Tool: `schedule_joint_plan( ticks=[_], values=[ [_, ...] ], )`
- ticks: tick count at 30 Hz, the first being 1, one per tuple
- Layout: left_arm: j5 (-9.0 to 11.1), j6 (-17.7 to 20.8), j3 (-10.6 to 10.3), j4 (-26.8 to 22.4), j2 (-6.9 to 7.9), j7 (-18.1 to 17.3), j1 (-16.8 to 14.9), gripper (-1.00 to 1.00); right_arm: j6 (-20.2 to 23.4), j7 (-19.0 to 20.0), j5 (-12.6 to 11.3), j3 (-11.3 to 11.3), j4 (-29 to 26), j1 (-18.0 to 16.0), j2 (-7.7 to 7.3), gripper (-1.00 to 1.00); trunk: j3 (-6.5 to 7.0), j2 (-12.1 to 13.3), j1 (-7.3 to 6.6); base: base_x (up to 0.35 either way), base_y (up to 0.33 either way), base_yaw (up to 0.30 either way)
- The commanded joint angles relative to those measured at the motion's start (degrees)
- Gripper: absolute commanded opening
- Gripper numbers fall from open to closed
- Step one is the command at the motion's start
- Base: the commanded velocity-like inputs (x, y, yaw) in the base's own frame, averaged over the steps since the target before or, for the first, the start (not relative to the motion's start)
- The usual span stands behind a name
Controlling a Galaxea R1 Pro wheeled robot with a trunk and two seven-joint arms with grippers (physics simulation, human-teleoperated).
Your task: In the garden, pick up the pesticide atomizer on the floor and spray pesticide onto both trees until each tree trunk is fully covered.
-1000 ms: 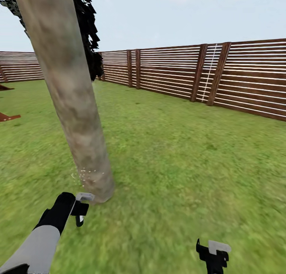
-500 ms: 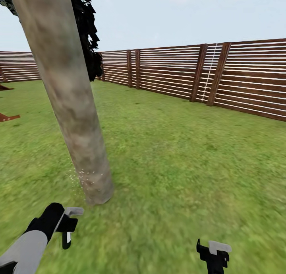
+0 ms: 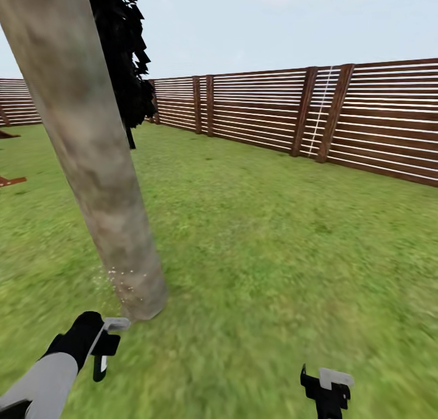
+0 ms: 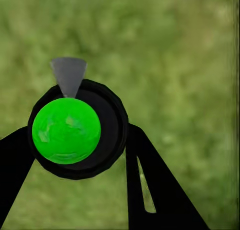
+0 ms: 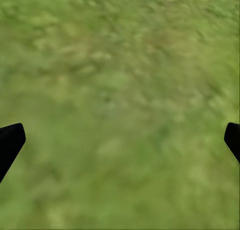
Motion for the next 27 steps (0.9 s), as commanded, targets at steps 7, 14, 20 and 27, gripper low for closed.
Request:
schedule_joint_plan(
  ticks=[7, 14, 20, 27],
  values=[
    [-0.6, 0.0, 0.5, 0.4, -0.59, -0.4, 0.0, -1.0, -0.2, -0.1, 0.5, -0.4, 0.1, 0.0, 0.1, 1.0, -0.05, 0.0, 0.01, 0.197, -0.171, 0.223],
    [0.7, -5.6, 0.6, 5.6, -0.58, 0.3, 0.0, -1.0, -0.2, -0.1, 0.5, -0.5, 0.0, 0.0, 0.02, 1.0, -0.05, 0.0, 0.01, -0.094, -0.082, 0.044],
    [3.0, -9.1, 0.8, 7.1, -1.49, 1.1, 0.0, -1.0, -0.2, -0.1, 0.5, -0.5, 0.0, 0.0, 0.1, 1.0, -0.05, 0.0, 0.01, 0.039, -0.261, 0.203],
    [3.8, -9.6, 0.8, 7.1, -2.63, 4.9, 0.0, -1.0, -0.2, -0.1, 0.5, -0.5, 0.0, 0.0, -0.23, 1.0, -0.05, 0.0, 0.01, 0.135, -0.272, 0.056]
  ],
)
